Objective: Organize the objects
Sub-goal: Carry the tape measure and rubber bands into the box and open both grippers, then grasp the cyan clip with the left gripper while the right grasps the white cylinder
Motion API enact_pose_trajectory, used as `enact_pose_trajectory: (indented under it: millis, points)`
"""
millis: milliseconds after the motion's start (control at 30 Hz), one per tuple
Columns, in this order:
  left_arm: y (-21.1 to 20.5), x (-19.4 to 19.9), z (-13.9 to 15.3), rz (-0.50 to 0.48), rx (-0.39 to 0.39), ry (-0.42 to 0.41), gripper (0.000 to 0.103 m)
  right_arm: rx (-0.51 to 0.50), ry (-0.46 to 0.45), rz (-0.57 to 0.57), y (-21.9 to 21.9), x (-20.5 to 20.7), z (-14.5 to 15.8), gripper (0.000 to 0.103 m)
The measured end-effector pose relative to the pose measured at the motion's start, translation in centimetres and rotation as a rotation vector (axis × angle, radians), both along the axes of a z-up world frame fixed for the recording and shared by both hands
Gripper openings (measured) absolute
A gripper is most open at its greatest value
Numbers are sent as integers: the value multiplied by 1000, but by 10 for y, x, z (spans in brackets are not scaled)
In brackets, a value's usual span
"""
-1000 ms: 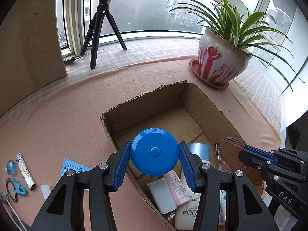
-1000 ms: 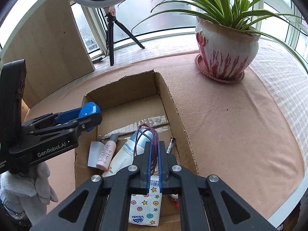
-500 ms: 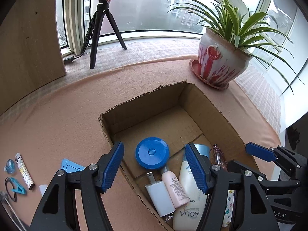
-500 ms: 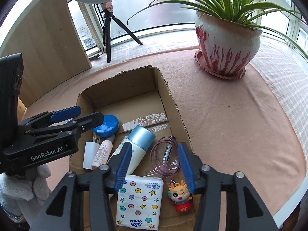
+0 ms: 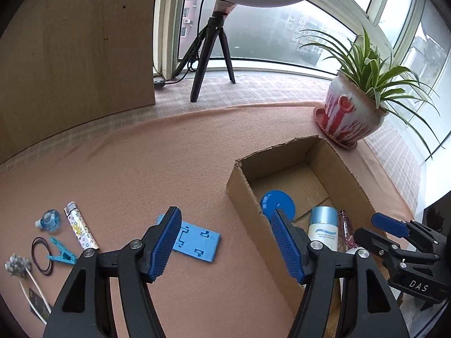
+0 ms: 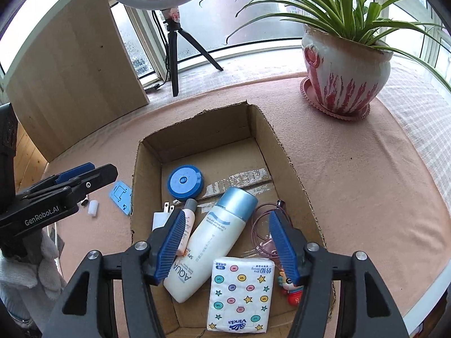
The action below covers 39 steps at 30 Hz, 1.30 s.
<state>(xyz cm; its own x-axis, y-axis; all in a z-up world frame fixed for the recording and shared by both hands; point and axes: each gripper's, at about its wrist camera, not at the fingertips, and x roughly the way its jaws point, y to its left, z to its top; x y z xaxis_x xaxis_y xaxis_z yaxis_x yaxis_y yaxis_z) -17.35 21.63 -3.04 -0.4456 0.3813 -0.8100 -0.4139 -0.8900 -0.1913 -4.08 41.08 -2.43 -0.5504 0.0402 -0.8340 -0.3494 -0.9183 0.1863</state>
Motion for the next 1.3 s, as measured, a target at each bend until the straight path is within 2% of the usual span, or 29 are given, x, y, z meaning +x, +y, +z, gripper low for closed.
enact_pose_trajectory:
  millis: [400, 633, 800, 933, 1000, 1100, 1300]
  points:
    - [-126, -35, -29, 219, -54, -71, 69, -22, 13, 125, -59, -28, 7, 58]
    - [-175, -56, -46, 304, -66, -106, 68, -20, -15, 216, -101, -52, 3, 58]
    - [-188, -69, -59, 307, -81, -128, 50, -18, -32, 262, -127, -66, 0, 58]
    - [-188, -73, -70, 289, -86, -149, 43, -26, -46, 284, -140, -79, -4, 58]
    - [-188, -71, -77, 272, -83, -168, 32, -42, -57, 288, -144, -85, -8, 58]
    - [-184, -66, -78, 238, -91, -154, 29, -70, -74, 291, -147, -96, -14, 56]
    - [-174, -45, -78, 163, -96, -135, 25, -86, -127, 325, -164, -120, -33, 41]
